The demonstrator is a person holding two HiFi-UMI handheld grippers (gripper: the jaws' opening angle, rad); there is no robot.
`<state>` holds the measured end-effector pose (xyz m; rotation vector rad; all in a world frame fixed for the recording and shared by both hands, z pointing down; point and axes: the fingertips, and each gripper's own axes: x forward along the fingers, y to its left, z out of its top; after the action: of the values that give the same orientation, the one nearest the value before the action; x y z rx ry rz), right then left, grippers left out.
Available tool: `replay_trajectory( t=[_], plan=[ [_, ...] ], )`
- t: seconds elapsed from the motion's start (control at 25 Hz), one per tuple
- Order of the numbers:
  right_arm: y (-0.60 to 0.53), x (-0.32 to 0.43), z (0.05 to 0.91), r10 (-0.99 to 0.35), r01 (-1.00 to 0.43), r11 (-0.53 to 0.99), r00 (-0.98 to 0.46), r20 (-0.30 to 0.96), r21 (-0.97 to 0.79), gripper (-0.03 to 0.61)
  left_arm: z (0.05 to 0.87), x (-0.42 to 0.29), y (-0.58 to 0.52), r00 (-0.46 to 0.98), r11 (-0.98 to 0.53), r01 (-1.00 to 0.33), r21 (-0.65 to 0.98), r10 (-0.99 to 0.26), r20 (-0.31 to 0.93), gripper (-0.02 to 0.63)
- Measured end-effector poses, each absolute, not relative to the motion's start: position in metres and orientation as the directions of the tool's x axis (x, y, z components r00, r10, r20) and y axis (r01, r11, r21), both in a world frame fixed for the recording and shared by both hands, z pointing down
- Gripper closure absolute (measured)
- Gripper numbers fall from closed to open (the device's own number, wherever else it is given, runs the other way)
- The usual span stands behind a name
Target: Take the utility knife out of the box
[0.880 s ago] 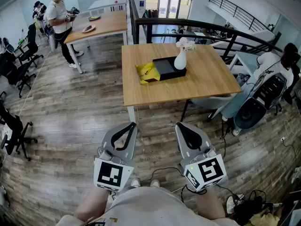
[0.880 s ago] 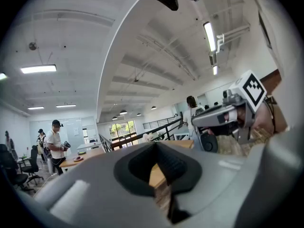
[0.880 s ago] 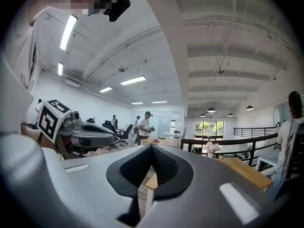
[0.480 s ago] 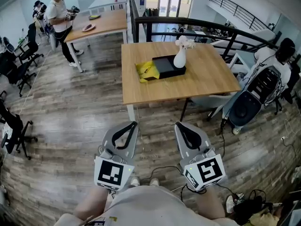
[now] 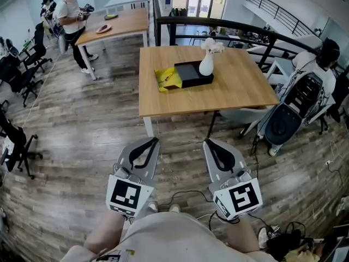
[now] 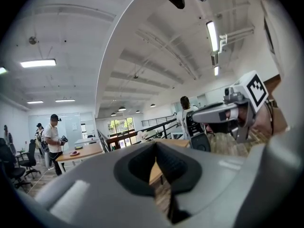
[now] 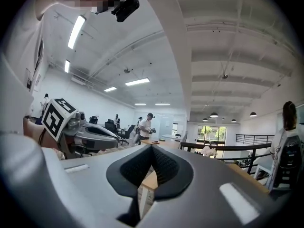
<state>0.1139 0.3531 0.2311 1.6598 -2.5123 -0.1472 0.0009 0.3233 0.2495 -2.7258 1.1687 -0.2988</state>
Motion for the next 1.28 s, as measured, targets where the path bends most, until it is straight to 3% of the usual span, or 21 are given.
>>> replay_trajectory(
  t=[0.6, 1.12, 1.28],
  plan=[
    [0.344, 0.142, 0.253, -0.907, -0.899, 0.422, -0.418, 0.061, 0.114, 0.578, 0.239, 0.027, 0.333, 0.64, -0.639, -0.738, -0.218, -0.765, 0.076, 0.612],
    [0.281, 0.132, 0.276, -0.9, -0.893, 0.435, -0.432, 0.057, 0.116, 0.578, 0.261, 0.019, 0.264, 0.627, -0.62, -0.756, -0.209, -0.778, 0.04, 0.612],
    [0.243, 0.129, 0.285, -0.91, -0.898, 0.414, -0.407, 0.076, 0.146, 0.578, 0.264, 0.011, 0.226, 0.639, -0.635, -0.76, -0.141, -0.769, 0.015, 0.612]
  ],
)
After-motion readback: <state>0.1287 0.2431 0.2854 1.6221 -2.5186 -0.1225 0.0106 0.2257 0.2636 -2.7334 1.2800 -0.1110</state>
